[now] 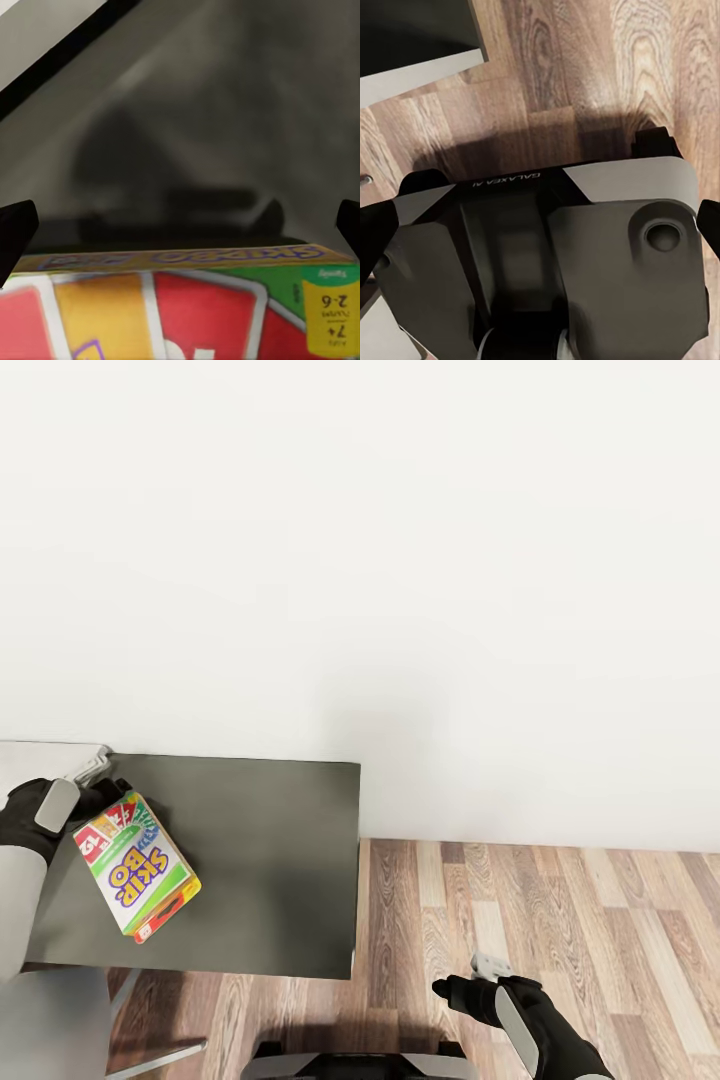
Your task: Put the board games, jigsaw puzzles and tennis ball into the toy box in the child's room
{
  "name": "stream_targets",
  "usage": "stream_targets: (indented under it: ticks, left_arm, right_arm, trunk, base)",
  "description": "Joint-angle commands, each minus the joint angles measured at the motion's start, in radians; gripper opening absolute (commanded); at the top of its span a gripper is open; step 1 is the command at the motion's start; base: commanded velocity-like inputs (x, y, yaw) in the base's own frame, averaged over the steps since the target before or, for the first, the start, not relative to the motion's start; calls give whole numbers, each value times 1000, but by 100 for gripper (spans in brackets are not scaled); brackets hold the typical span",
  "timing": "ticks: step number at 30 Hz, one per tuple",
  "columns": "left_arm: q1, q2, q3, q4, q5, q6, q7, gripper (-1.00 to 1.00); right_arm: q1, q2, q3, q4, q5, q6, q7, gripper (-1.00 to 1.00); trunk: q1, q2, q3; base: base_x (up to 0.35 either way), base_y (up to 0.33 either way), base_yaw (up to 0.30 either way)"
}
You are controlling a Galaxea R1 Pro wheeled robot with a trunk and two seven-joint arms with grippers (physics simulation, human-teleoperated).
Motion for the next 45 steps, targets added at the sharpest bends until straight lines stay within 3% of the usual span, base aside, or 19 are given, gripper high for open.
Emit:
stream_targets:
  ticks: [1,23,33,45]
  left_arm:
    - [0,0,2,-2,11,4,7,100]
    - [0,-1,-1,-1,11,4,7,100]
    - [0,-1,-3,-2,11,4,7,100]
    - [0,-1,-3,-1,12,4,7,100]
  right_arm:
    - [0,1,-7,-2,1,6,4,100]
    - [2,1,-8,-2,2,5,4,100]
    - [3,1,-8,-2,2,5,4,100]
    - [3,1,-8,-2,2,5,4,100]
  trunk:
    - [1,-2,-2]
    - [1,-2,-16]
    - [1,-2,-16]
    - [1,-2,-16]
  base:
    - [0,0,0]
    - [-35,-8,0]
    - [-219,-155,0]
    - [-25,-154,0]
